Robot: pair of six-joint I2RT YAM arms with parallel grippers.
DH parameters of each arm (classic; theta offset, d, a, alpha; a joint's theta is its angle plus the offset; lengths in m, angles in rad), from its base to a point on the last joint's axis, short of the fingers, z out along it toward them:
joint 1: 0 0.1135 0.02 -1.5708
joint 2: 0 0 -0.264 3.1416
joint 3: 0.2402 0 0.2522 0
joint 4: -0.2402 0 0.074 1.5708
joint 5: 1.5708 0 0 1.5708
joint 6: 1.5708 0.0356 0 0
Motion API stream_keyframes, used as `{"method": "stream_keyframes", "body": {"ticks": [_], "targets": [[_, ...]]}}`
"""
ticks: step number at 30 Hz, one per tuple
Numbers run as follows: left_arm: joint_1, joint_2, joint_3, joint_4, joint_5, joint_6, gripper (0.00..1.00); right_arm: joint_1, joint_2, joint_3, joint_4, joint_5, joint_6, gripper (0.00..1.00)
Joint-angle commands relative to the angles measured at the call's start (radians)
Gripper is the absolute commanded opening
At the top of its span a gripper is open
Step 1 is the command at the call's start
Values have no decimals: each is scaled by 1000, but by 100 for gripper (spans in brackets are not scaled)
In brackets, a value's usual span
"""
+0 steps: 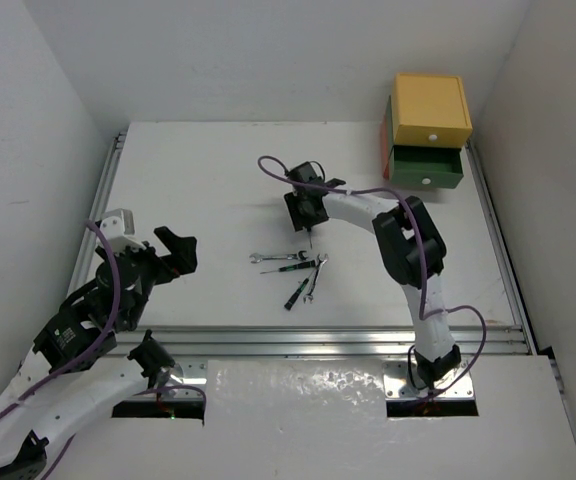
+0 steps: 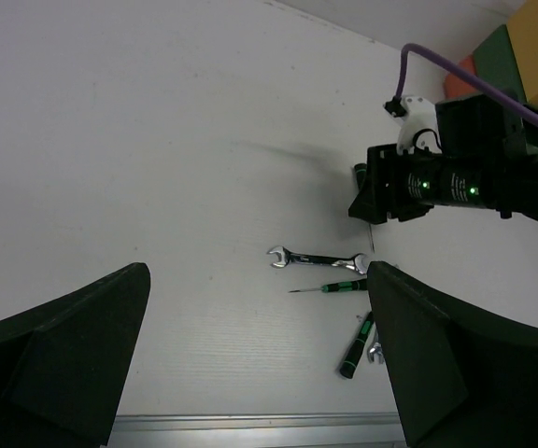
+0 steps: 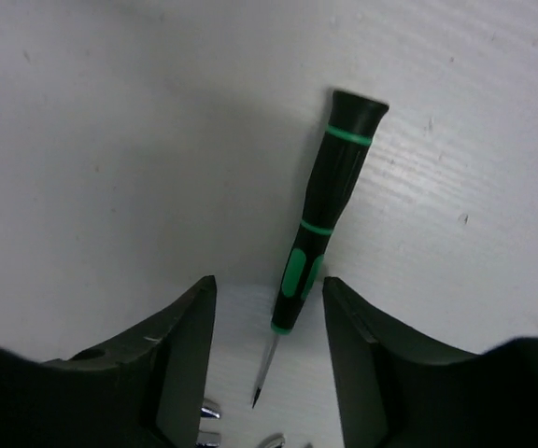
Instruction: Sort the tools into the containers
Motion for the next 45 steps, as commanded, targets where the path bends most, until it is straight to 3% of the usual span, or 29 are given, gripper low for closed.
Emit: {"method": "stream_keyframes", "body": {"ticks": [1, 3, 5, 17, 21, 24, 29, 32, 37, 45], "targets": [[0, -1, 10, 20, -9, -5, 100, -22, 47, 65, -23, 1, 30, 48], [0, -1, 10, 18, -11, -4, 100, -48, 64, 72, -20, -49, 42, 33], [0, -1, 10, 21, -8, -4, 100, -65, 84, 75, -23, -70, 51, 0], [0, -2, 8, 22, -6, -1, 100, -75, -78, 208, -100, -73, 37, 0], [0, -1, 8, 22, -5, -2, 100, -174, -334, 0, 47, -134, 202, 0], [-1, 1, 10, 25, -3, 1, 100, -281, -492, -169, 161, -94, 373, 0], [0, -7, 10, 20, -6, -4, 100, -452, -644, -369, 290, -30, 697, 0], [-2, -15, 8, 20, -12, -7, 100, -469, -672, -347, 261, 117, 786, 0], [0, -28, 8, 18, -16, -10, 100, -547, -631, -280, 157, 229, 976, 0], [0, -24, 8, 18, -16, -10, 100, -671, -528, -195, 115, 182, 1064, 0]]}}
